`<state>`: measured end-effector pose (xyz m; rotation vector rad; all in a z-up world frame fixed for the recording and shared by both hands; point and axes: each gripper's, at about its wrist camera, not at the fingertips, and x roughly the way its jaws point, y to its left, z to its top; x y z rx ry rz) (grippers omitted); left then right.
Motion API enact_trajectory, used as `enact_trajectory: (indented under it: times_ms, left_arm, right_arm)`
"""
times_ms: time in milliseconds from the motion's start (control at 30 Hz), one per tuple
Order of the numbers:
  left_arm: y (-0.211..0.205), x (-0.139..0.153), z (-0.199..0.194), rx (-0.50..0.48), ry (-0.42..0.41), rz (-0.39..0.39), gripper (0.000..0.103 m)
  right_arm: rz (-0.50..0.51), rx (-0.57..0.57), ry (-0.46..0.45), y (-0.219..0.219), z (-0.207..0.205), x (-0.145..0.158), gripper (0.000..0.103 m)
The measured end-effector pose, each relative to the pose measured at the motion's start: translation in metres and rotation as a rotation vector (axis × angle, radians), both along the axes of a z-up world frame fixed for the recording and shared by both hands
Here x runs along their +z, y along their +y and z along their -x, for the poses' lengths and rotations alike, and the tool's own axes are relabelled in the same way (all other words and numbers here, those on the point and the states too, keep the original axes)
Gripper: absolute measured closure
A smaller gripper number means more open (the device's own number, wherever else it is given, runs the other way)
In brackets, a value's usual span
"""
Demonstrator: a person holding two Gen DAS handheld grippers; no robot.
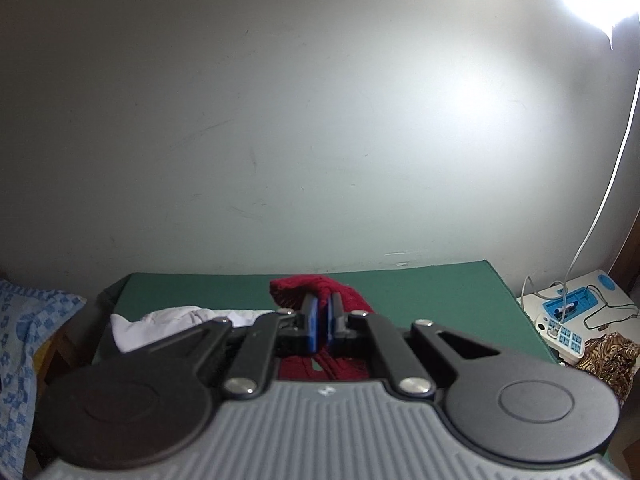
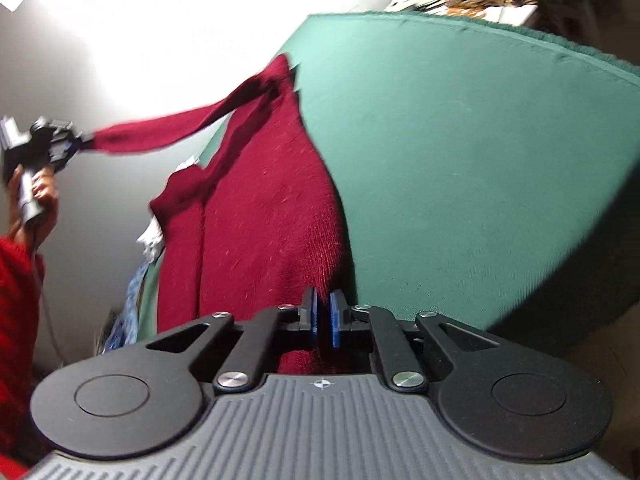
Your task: Fold clothes
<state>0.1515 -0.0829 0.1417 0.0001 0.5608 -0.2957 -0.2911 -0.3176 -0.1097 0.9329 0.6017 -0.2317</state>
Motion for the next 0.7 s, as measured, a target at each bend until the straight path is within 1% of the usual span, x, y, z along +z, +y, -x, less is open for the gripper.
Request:
enact_trajectory:
  times_ms: [100,167,233,300,433,500,633,700]
  left_arm:
    - [0.017,0.007,-0.003,-0.002,-0.021,0.006,0.103]
    - [0.031,0.013,-0.006,0.005,-0.032,0.015,0.103]
    - [0.048,0.019,-0.009,0.019,-0.041,0.029,0.103]
    - [0.066,0.023,-0.009,0.034,-0.048,0.040,0.103]
    - [0.100,0.021,-0.006,0.057,-0.051,0.038,0.103]
    - [0.115,0.015,-0.006,0.077,-0.045,0.026,0.103]
    - [0.140,-0.003,-0.016,0.119,0.004,0.028,0.103]
    - [0.144,-0.016,-0.018,0.137,0.021,0.006,0.103]
  right_arm:
    - [0.159,0.010,-0.001,0.026,-0.005,0.022,0.096]
    - [0.280,0.047,-0.016,0.047,-0.007,0.038,0.096]
    - [0.365,0.085,-0.019,0.065,-0.010,0.047,0.096]
    - [0.439,0.124,-0.011,0.081,-0.010,0.051,0.096]
    - [0.638,0.220,0.071,0.107,-0.013,0.046,0.096]
    - [0.677,0.272,0.095,0.116,-0.013,0.042,0.097]
    - [0.701,0.365,0.122,0.129,-0.018,0.030,0.097]
    - [0.724,0.417,0.153,0.139,-0.021,0.027,0.096]
